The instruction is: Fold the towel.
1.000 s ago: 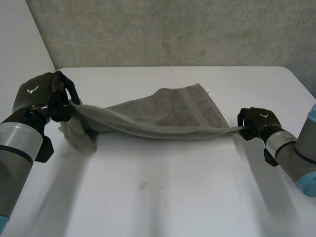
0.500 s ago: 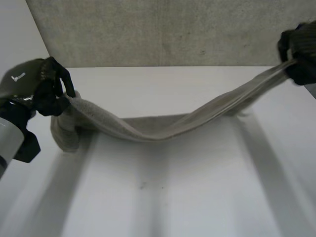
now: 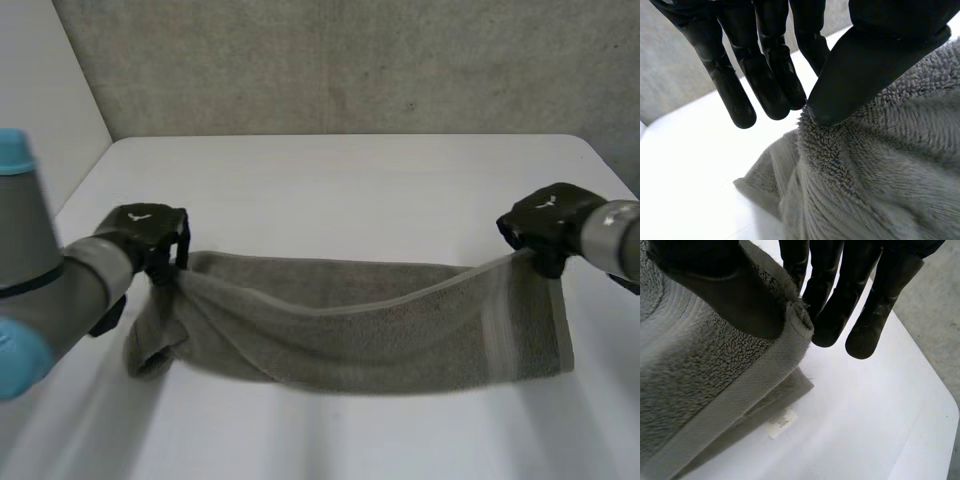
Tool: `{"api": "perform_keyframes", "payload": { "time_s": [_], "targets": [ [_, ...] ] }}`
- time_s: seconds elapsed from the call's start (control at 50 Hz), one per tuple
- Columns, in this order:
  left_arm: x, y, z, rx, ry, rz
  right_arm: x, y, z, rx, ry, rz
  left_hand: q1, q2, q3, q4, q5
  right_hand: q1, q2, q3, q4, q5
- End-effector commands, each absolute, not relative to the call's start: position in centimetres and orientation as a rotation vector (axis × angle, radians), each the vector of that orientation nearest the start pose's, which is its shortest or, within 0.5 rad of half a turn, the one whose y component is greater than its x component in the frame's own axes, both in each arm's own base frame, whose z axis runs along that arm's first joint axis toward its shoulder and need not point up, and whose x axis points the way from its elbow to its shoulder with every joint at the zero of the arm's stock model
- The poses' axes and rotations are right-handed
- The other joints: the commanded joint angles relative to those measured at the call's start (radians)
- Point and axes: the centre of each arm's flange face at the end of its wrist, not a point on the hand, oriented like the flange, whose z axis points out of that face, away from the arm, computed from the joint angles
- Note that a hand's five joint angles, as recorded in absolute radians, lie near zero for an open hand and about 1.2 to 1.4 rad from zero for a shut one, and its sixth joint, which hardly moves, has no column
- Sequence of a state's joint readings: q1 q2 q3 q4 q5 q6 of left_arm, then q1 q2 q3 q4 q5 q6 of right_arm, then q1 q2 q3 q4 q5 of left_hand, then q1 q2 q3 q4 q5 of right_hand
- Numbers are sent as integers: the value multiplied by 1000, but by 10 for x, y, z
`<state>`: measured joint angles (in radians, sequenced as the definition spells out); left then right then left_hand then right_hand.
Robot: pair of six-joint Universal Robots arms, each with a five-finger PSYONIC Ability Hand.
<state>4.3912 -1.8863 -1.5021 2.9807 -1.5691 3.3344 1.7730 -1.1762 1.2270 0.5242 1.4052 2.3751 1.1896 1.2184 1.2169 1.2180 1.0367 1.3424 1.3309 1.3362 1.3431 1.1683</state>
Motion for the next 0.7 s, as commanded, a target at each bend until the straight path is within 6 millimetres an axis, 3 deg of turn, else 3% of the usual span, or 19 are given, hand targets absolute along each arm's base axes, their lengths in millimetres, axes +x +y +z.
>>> {"api": "perform_keyframes", "payload": {
  "time_s": [0.02,0.04,0.06,0.08,0.1,0.12,0.14,0.16,0.18,0.2,0.28,0.42,0.52,0.56,0.58,0.62,0.64,0.66,0.7],
  "targets": [
    [-255,-349,246,613,2424,-2054,230,-364,261,-1366,2357,-1964,207,178,179,178,185,54,65,60,53,53],
    [-255,-349,247,613,2423,-2055,233,-377,282,-1281,2283,-2131,207,178,179,178,185,54,65,60,53,53],
    [-258,-362,276,568,2309,-2210,234,-388,307,-1172,2183,-2308,207,178,179,178,185,54,65,60,53,53],
    [-261,-370,306,512,2187,-2366,234,-388,308,-1171,2181,-2310,207,178,179,178,185,54,65,60,53,53],
    [-261,-370,306,511,2186,-2367,235,-394,335,-1055,2059,-2478,207,178,179,178,185,54,65,60,53,53],
    [-261,-376,336,435,2055,-2529,234,-398,361,-938,1926,-2626,207,178,179,178,185,54,65,60,53,53],
    [-258,-378,365,338,1924,-2678,234,-398,362,-937,1924,-2627,207,178,179,178,185,54,65,60,53,53],
    [-258,-378,366,337,1922,-2680,232,-398,387,-826,1793,-2745,207,178,179,178,185,54,65,60,53,53],
    [-255,-374,393,251,1803,-2813,229,-394,407,-731,1687,-2820,207,178,179,178,185,54,65,60,53,53],
    [-252,-368,411,185,1719,-2906,229,-394,407,-730,1686,-2821,207,178,179,178,185,54,65,60,53,53],
    [-246,-362,428,87,1632,-2995,224,-379,426,-629,1587,-2837,207,178,179,178,185,54,65,60,53,53],
    [-239,-357,383,89,1823,-2859,224,-370,377,-730,1783,-2641,207,178,179,178,185,54,65,60,53,53],
    [-236,-351,298,149,2116,-2600,228,-359,325,-853,1916,-2435,207,178,179,178,185,54,65,60,53,53],
    [-235,-347,277,160,2175,-2543,229,-352,285,-916,2014,-2281,207,178,179,178,185,54,65,60,53,53],
    [-235,-347,277,161,2175,-2543,229,-352,285,-917,2014,-2280,207,178,179,178,185,54,65,60,53,53],
    [-235,-342,231,192,2272,-2433,229,-349,264,-939,2071,-2200,207,178,179,178,185,54,65,60,53,53],
    [-235,-342,231,192,2272,-2433,230,-346,240,-960,2130,-2107,207,178,179,178,185,54,65,60,53,53],
    [-234,-339,207,220,2314,-2374,228,-343,217,-978,2194,-2020,207,178,179,178,185,54,65,60,53,53],
    [-234,-335,186,260,2347,-2313,228,-338,195,-999,2250,-1936,207,178,179,178,185,54,65,60,53,53]
  ]
}}
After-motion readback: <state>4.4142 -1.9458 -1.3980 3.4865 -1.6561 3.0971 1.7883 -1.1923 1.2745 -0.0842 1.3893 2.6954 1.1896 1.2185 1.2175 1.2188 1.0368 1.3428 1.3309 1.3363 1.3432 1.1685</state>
